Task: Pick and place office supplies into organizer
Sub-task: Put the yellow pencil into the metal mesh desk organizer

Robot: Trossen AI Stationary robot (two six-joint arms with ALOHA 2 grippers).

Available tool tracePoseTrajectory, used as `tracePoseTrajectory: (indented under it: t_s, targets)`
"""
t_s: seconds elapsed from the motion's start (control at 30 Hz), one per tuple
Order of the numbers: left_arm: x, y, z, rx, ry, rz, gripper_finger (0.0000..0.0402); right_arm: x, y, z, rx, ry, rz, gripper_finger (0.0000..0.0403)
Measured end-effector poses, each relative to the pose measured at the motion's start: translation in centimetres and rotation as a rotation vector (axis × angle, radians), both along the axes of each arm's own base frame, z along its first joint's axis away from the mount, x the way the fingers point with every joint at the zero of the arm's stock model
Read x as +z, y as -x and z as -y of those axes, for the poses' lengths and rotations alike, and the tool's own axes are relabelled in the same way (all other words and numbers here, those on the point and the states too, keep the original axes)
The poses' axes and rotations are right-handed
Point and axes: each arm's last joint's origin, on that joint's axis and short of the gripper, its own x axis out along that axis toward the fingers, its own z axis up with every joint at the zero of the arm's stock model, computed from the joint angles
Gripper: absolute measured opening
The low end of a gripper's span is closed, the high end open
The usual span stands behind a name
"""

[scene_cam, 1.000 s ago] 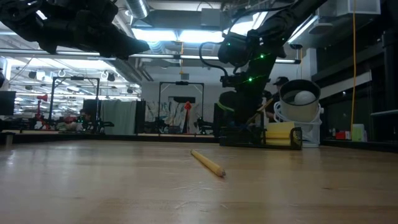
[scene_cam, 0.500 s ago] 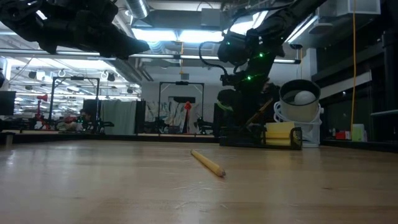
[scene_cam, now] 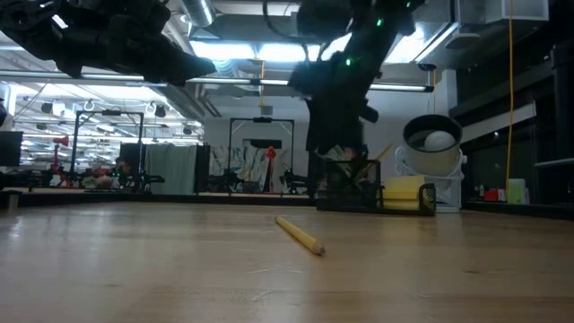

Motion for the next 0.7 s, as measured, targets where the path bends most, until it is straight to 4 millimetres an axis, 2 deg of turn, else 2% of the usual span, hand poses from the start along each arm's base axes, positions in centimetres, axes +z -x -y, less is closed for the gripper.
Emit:
tracePoseTrajectory:
  t_s: [0.2, 0.4, 0.6, 0.7]
  targets:
    - [0.0, 0.0, 0.0, 0.0, 0.0, 0.0, 0.0006, 0.2, -0.1, -5.7, 0.014, -0.122, 0.059, 0.0154]
    - [0.0, 0.0, 0.0, 0.0, 0.003, 0.0, 0.0002, 0.9, 0.3, -10.6, 0.038, -0.212, 0.105, 0.0125]
    - [0.0, 0.0, 0.0, 0.003, 0.027, 0.001, 0.0005, 4.0, -0.4, -13.6, 0.122, -0.236, 0.195, 0.0085]
    - [0.0, 0.0, 0.0, 0.003, 0.03, 0.001, 0.0005, 4.3, -1.3, -14.6, 0.156, -0.226, 0.196, 0.0066]
